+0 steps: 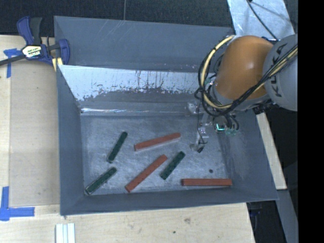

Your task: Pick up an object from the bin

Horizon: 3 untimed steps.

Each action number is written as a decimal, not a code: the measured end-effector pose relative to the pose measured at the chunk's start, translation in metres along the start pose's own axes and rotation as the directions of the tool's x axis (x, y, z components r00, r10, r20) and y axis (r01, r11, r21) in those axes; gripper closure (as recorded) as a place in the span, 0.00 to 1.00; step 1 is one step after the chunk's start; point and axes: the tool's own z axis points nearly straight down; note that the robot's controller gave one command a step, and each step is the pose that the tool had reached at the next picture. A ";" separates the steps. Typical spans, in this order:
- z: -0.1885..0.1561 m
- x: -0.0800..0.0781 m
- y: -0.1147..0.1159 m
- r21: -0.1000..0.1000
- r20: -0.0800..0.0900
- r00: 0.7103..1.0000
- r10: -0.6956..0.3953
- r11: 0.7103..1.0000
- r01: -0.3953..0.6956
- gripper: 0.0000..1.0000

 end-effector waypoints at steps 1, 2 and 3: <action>0.083 0.012 0.040 0.000 0.001 0.998 -0.055 0.998 0.055 0.00; 0.077 0.008 0.039 0.001 0.016 0.999 -0.051 0.999 0.051 1.00; -0.065 0.030 0.085 0.000 0.016 0.998 -0.060 0.998 0.060 1.00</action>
Offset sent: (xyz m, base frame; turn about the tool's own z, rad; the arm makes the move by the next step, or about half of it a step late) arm -0.0114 0.0390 -0.0799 -0.0507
